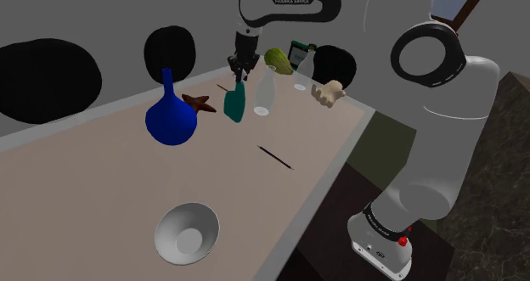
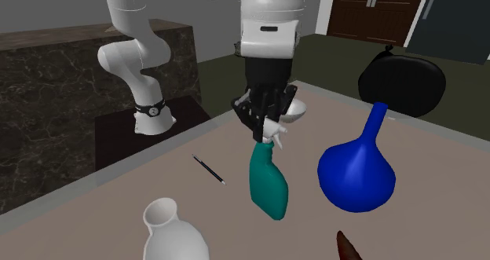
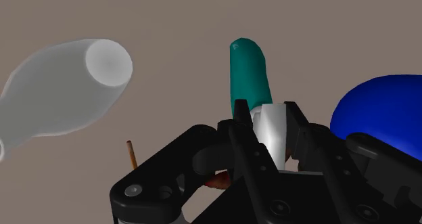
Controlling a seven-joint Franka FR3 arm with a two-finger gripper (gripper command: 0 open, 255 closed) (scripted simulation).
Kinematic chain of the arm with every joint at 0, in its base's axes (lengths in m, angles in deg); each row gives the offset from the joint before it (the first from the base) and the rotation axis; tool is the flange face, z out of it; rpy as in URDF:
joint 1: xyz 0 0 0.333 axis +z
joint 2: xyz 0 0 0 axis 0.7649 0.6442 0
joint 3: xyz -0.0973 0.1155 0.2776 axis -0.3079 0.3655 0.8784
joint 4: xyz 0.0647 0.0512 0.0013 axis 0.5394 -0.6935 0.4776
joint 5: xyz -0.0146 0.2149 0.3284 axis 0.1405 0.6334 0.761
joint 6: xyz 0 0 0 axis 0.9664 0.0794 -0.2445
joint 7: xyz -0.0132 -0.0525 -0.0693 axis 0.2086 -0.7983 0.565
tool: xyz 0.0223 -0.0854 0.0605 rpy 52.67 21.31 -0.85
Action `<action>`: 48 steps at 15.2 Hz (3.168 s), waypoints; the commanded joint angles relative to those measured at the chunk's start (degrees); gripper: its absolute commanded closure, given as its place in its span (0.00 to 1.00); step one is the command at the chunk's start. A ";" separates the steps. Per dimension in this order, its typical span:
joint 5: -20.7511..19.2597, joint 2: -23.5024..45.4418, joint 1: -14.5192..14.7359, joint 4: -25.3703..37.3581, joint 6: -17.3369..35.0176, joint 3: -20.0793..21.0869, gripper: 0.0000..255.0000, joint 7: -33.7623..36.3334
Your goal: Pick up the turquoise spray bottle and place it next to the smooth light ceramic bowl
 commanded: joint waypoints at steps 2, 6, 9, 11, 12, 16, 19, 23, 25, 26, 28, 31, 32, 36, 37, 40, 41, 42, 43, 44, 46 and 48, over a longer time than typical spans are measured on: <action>-0.02 0.31 0.13 2.74 -2.43 0.04 1.00 0.07; -0.03 0.46 0.21 6.04 -5.59 0.06 1.00 0.05; -0.05 0.75 0.30 8.81 -8.05 0.08 1.00 0.04; -0.08 1.05 0.36 10.80 -9.75 0.09 1.00 0.04; -0.10 1.23 0.40 11.85 -10.62 0.09 1.00 0.04; -0.03 -0.20 0.90 12.29 -12.50 0.37 1.00 0.79; 0.37 -5.63 2.15 6.36 -11.98 1.23 1.00 3.08; 1.00 -11.89 3.89 0.37 -12.21 2.59 1.00 6.30; 1.37 -14.67 4.79 -1.97 -12.62 3.35 1.00 8.00; 1.56 -15.98 5.25 -3.00 -12.89 3.75 1.00 8.87; 1.98 -18.45 6.17 -4.78 -13.55 4.60 1.00 10.65; 2.65 -21.78 7.58 -6.80 -14.77 5.97 1.00 13.44; 2.89 -22.79 8.06 -7.31 -15.23 6.45 1.00 14.40; 3.89 -26.30 10.01 -8.58 -17.33 8.52 1.00 18.44; 4.14 -27.05 10.49 -8.70 -17.90 9.07 1.00 19.50; 4.92 -28.96 11.95 -8.63 -19.72 10.85 1.00 22.79; 5.17 -29.48 12.44 -8.46 -20.35 11.48 1.00 23.93; 5.42 -29.94 12.93 -8.22 -21.00 12.12 1.00 25.10; 5.66 -30.34 13.42 -7.90 -21.65 12.77 1.00 26.29; 5.89 -30.68 13.90 -7.50 -22.32 13.46 1.00 27.51; 6.32 -31.16 14.89 -6.49 -23.68 14.88 1.00 30.02; 6.68 -31.37 15.88 -5.17 -25.07 16.38 1.00 32.66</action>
